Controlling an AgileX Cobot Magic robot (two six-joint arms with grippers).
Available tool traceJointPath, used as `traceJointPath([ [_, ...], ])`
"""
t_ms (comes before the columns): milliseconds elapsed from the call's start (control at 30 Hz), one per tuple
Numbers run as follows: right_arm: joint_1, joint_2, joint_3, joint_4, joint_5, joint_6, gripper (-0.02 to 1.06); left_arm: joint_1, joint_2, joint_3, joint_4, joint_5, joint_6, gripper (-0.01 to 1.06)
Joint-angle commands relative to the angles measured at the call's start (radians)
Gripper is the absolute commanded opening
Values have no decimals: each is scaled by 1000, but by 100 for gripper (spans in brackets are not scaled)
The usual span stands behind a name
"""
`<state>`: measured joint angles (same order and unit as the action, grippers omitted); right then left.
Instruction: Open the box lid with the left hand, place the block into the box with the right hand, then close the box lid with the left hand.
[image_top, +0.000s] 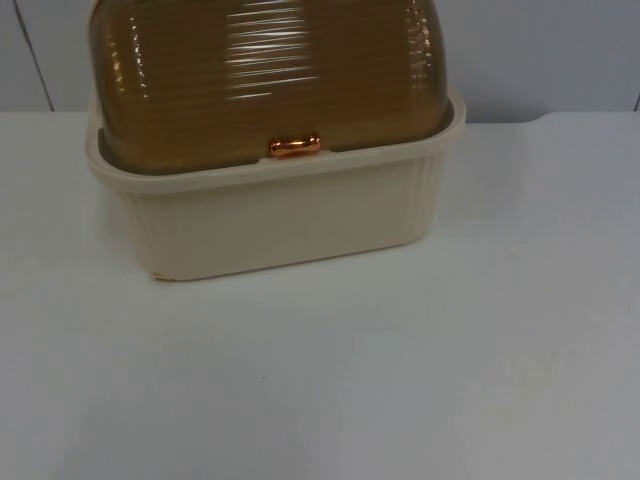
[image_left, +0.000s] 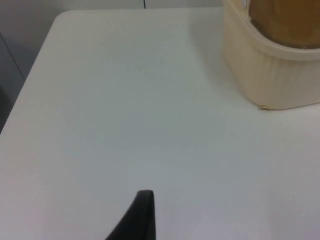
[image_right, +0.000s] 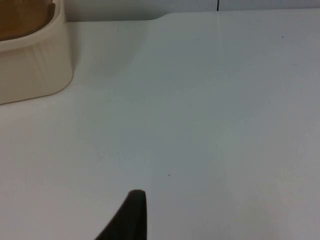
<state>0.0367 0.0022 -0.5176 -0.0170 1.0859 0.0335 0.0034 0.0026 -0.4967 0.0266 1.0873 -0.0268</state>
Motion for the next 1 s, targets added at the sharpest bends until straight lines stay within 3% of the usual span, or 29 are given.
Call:
traceJointPath([
  [0,-4,-2,4,-6,-7,-7,105,-4,-3,4,8,-12,-8,105],
  [967,-4,-2,4,0,-7,-3,105,-4,-3,4,8,-12,-8,105],
])
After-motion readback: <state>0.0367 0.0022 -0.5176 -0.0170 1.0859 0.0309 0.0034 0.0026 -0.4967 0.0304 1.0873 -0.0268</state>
